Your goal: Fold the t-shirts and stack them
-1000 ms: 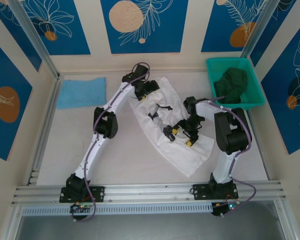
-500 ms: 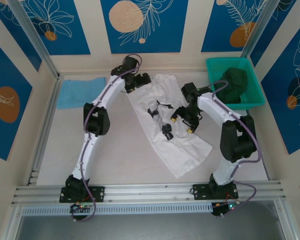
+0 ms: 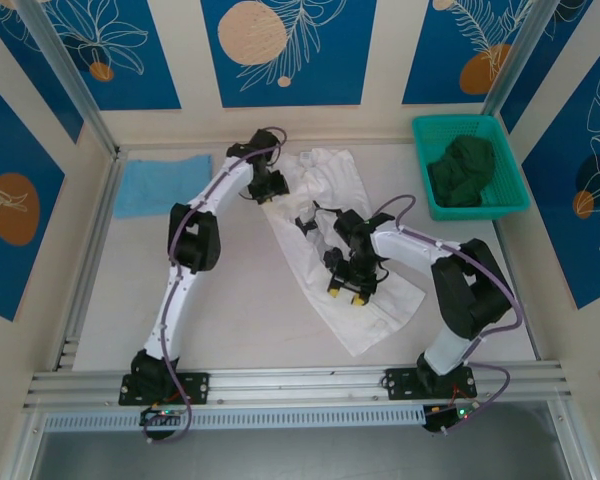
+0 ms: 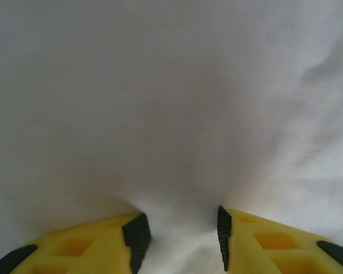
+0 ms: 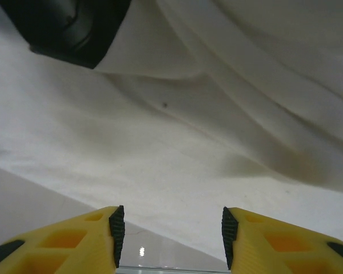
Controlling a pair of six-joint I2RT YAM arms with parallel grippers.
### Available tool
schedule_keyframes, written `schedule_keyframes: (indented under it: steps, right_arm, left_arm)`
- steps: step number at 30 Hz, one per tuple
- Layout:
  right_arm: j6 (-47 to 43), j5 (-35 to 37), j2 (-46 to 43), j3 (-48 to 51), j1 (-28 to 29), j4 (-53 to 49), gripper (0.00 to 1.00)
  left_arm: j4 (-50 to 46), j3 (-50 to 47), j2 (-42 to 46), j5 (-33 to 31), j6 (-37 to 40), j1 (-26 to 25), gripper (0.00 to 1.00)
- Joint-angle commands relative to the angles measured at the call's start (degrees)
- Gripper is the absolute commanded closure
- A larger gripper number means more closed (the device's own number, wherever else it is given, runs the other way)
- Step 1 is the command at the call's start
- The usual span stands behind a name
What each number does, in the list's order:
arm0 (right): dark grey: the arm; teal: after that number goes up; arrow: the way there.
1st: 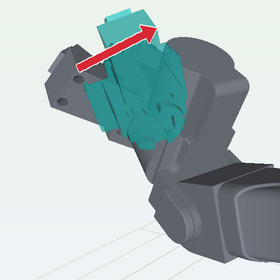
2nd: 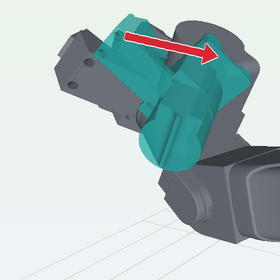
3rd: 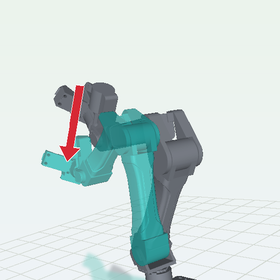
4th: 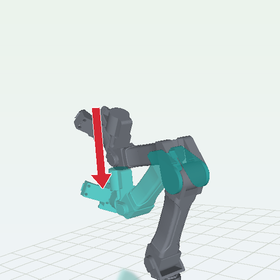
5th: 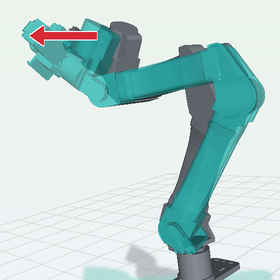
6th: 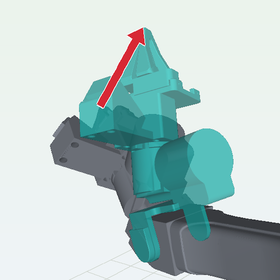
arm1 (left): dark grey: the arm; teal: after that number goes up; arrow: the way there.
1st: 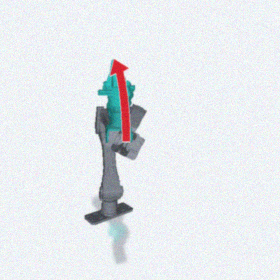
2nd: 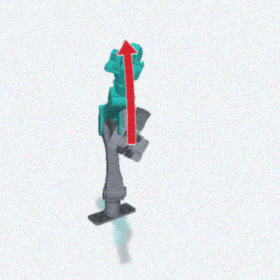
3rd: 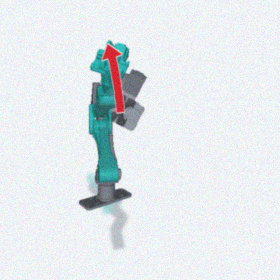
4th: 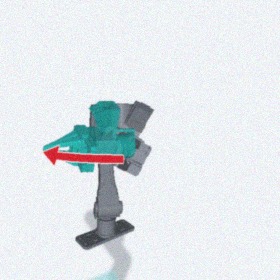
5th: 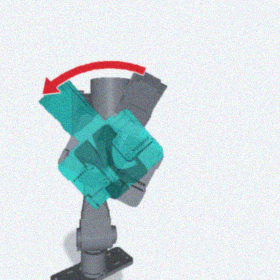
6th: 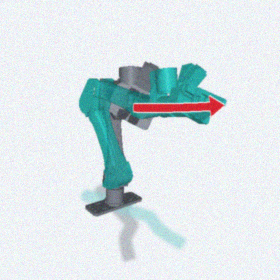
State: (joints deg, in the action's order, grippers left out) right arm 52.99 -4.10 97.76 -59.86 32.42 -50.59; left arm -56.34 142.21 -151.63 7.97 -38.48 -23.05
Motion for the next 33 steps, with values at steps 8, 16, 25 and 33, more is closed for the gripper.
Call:
schedule_keyframes:
  steps: [8, 16, 25, 33]
  right_arm:
    - [20.28, -7.22, 10.65, -5.16, 6.13, 9.58, 0.48]
    - [35.28, -12.56, 23.28, -21.21, 13.16, 13.47, 0.45]
    - [25.67, -6.27, 22.37, -42.17, 16.89, -0.24, 0.26]
    - [1.2, 1.76, 1.21, -30.64, 5.54, -10.82, 0.23]
  left_arm:
    - [4.26, 12.18, -10.38, 0.39, -0.96, 1.82, 0.53]
    - [9.51, 15.99, -9.82, 4.49, -0.85, 5.18, 0.46]
    - [4.69, 14.64, 4.18, 5.66, 1.0, 7.24, 0.07]
    - [-1.64, -11.42, 28.59, -0.49, 0.65, 6.66, 0.05]
